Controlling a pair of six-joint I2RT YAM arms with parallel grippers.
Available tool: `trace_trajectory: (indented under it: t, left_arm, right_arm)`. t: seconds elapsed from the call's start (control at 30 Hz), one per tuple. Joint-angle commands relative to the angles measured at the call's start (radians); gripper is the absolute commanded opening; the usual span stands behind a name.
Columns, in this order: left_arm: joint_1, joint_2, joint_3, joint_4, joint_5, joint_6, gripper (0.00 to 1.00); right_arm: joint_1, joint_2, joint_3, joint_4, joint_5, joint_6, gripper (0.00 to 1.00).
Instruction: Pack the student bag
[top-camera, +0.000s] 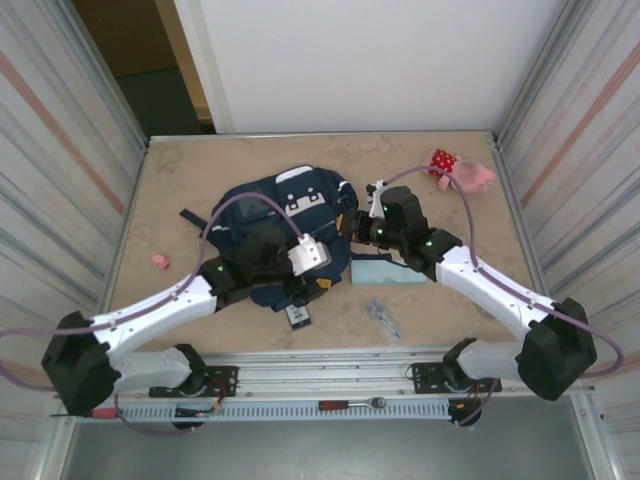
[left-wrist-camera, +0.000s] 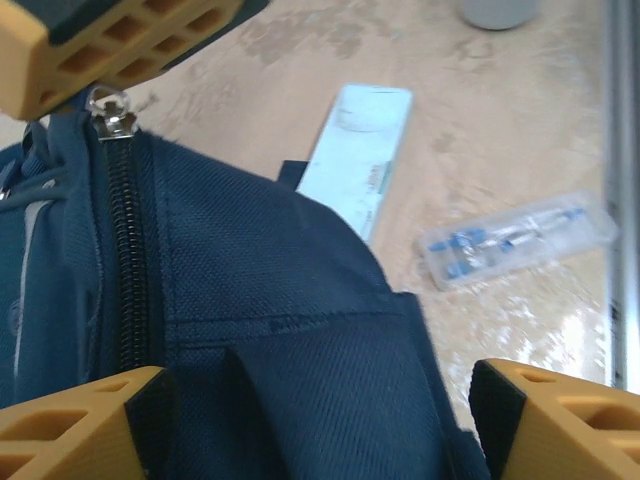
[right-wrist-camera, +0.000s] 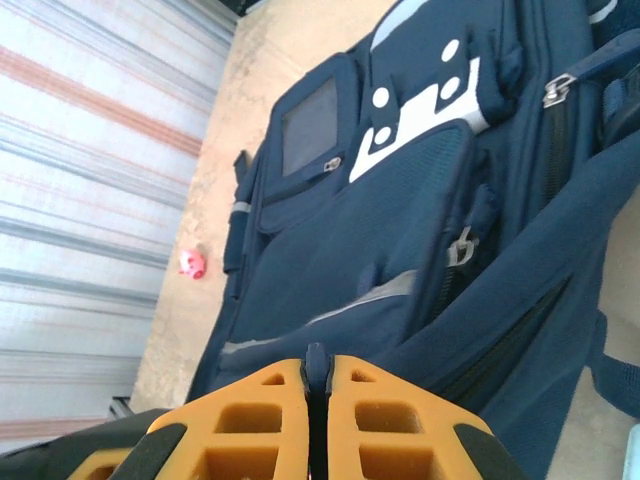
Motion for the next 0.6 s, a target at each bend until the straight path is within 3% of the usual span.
trace_trajectory:
  t: [0.0, 0.23, 0.37, 0.57]
  left_arm:
    - [0.0, 0.051, 0.046, 0.127, -0.128, -0.137, 0.79]
    - [0.0, 0.084, 0.068, 0.217, -0.184, -0.195, 0.81]
    - [-0.001, 0.031, 0.05, 0.235, -0.149, -0.151, 0.87]
    - [0.0, 0.046, 0.062, 0.179, -0.211, -0.063, 0.9]
  right_arm:
    - [0.025, -0.008, 0.059, 0.061, 0.006, 0.01, 0.0]
    - [0.033, -0.022, 0.057, 0.057, 0.014, 0.017, 0.0]
    - [0.034, -0.028, 0.055, 0.062, 0.017, 0.019, 0.0]
    - [0.034, -0.027, 0.061, 0.089, 0.002, 0.026, 0.0]
